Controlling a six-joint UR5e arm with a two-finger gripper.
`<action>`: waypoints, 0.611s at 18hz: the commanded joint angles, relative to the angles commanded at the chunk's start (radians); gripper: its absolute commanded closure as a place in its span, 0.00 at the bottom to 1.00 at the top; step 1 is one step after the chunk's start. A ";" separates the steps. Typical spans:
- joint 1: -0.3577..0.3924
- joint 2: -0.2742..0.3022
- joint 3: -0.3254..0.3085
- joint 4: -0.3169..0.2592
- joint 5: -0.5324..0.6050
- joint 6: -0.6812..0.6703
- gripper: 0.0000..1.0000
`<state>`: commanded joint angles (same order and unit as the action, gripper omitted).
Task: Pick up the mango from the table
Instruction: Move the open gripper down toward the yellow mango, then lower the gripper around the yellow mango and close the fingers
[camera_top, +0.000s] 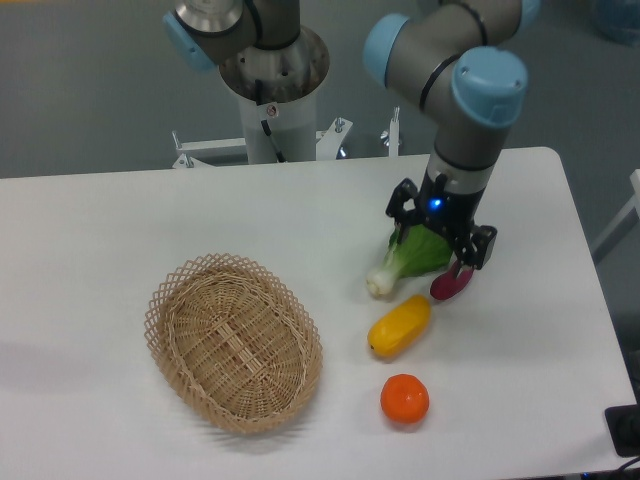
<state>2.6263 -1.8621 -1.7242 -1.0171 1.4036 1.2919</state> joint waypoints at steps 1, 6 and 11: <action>-0.009 -0.017 0.002 0.006 0.002 -0.017 0.00; -0.063 -0.097 -0.015 0.152 0.029 -0.086 0.00; -0.074 -0.149 -0.009 0.207 0.068 -0.079 0.00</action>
<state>2.5525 -2.0110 -1.7334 -0.8099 1.4711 1.2133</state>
